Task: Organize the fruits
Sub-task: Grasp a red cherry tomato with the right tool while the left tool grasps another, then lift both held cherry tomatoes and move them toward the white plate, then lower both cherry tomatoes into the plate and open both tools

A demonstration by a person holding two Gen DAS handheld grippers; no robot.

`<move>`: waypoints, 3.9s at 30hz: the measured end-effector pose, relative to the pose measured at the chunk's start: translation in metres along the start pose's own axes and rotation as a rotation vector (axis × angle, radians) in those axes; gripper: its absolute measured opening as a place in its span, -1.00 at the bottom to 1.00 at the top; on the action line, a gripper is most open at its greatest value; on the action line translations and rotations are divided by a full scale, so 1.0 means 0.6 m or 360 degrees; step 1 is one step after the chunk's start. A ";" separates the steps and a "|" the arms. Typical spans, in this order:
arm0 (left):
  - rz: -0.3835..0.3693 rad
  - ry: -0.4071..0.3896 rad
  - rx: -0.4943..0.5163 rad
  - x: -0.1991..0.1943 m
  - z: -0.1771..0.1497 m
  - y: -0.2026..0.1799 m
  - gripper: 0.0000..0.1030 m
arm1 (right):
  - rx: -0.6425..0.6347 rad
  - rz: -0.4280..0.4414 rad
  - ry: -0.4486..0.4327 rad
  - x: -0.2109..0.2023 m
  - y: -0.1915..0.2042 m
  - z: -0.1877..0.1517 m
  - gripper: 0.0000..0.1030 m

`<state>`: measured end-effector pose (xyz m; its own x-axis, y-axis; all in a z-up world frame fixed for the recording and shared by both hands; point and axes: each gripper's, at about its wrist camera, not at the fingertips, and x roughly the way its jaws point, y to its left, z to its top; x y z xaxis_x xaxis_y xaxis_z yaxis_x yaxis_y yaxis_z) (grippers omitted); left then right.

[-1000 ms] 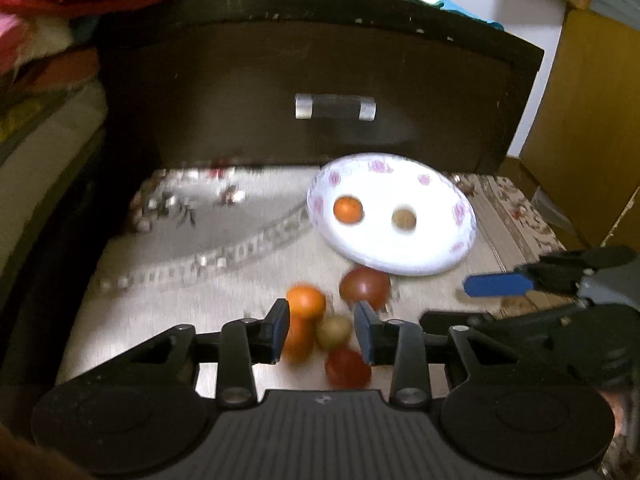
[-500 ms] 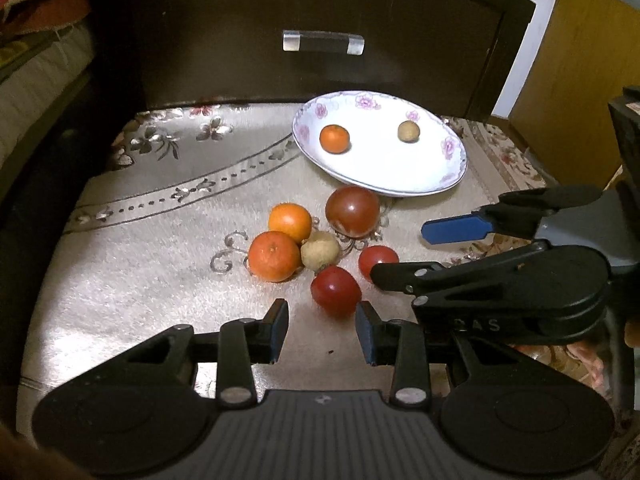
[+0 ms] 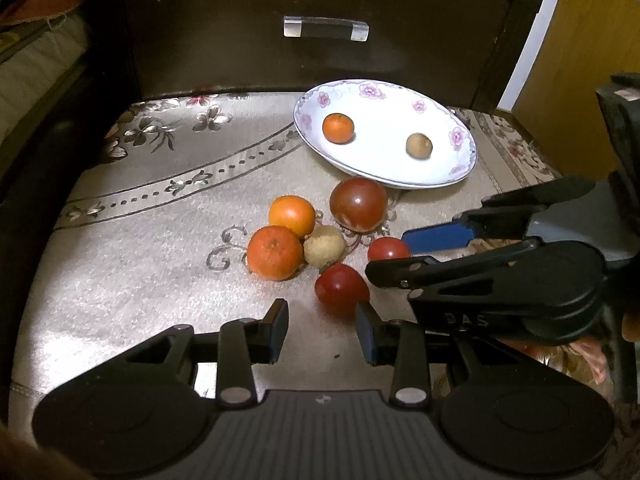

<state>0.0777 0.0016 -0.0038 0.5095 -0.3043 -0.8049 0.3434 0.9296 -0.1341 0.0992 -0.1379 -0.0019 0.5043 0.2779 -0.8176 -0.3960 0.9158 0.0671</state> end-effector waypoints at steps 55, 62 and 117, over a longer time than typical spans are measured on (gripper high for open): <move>0.0006 -0.0005 0.0129 0.036 0.012 -0.032 -0.25 | 0.0114 0.0107 0.0062 -0.008 -0.023 0.006 -0.36; 0.0010 -0.0029 0.0127 0.041 0.013 -0.032 -0.23 | 0.0118 0.0106 0.0052 -0.015 -0.024 0.005 -0.57; -0.0051 -0.0204 0.0234 0.034 0.082 -0.078 -0.30 | 0.0296 -0.0018 -0.0114 -0.080 -0.090 0.015 -0.55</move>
<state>0.1111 -0.0585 0.0145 0.5896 -0.3663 -0.7199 0.4679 0.8814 -0.0652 0.1029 -0.1979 0.0391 0.5637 0.2811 -0.7767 -0.2445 0.9549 0.1682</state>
